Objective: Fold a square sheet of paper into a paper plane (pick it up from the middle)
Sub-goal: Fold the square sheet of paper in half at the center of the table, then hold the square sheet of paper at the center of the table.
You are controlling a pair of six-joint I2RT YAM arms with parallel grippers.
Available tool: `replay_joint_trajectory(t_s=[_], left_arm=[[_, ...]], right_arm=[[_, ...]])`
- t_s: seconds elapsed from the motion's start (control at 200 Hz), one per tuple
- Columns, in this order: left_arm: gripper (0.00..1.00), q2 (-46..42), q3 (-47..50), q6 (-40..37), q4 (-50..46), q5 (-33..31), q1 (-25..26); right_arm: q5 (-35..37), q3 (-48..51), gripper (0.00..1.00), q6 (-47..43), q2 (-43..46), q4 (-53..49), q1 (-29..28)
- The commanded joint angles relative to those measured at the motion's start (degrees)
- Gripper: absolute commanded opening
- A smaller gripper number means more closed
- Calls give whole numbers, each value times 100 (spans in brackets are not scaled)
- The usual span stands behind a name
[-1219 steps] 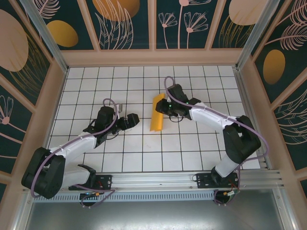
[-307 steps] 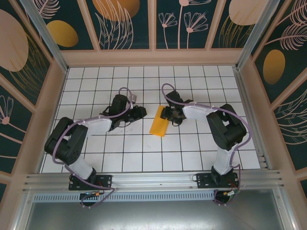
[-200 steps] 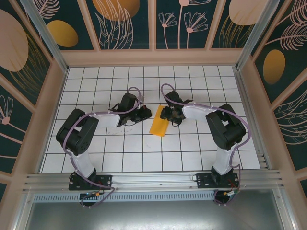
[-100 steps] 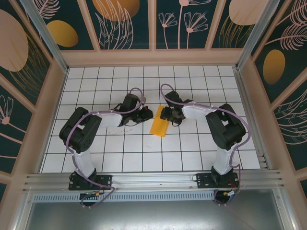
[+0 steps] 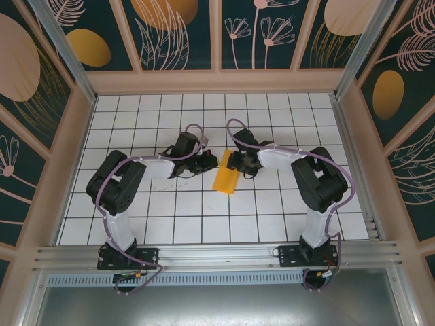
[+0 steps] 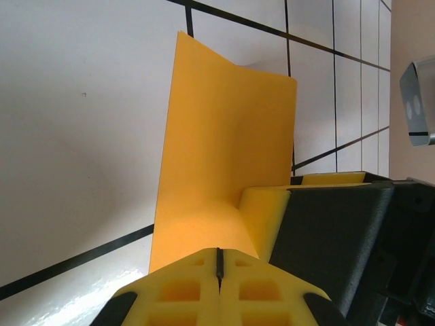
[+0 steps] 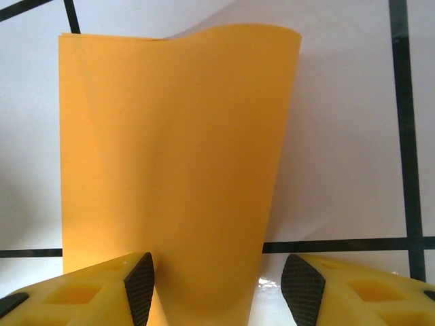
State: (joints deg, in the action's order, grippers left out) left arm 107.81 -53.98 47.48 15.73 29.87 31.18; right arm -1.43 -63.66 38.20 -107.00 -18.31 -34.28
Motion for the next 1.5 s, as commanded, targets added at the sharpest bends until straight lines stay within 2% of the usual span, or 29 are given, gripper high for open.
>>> replay_joint_trajectory(t_s=[0.0,0.345,0.565,0.811,1.041,1.156,1.496], left_arm=[[0,109,-140,-20,-91,116,12],[0,116,-144,-5,-88,104,16],[0,-254,135,237,-57,-669,17],[0,-421,288,388,34,-901,17],[0,-411,245,327,89,-710,11],[0,-332,187,273,288,-351,11],[0,92,-344,-37,-155,-4,37]], right_arm=[[116,327,59,159,-634,-185,30],[-6,253,60,57,-680,-182,28],[13,326,60,89,-588,-168,60],[-43,306,60,37,-594,-130,62],[-60,318,59,30,-615,-110,53],[-51,335,59,34,-622,-96,52],[-59,313,58,56,-674,-94,43]])
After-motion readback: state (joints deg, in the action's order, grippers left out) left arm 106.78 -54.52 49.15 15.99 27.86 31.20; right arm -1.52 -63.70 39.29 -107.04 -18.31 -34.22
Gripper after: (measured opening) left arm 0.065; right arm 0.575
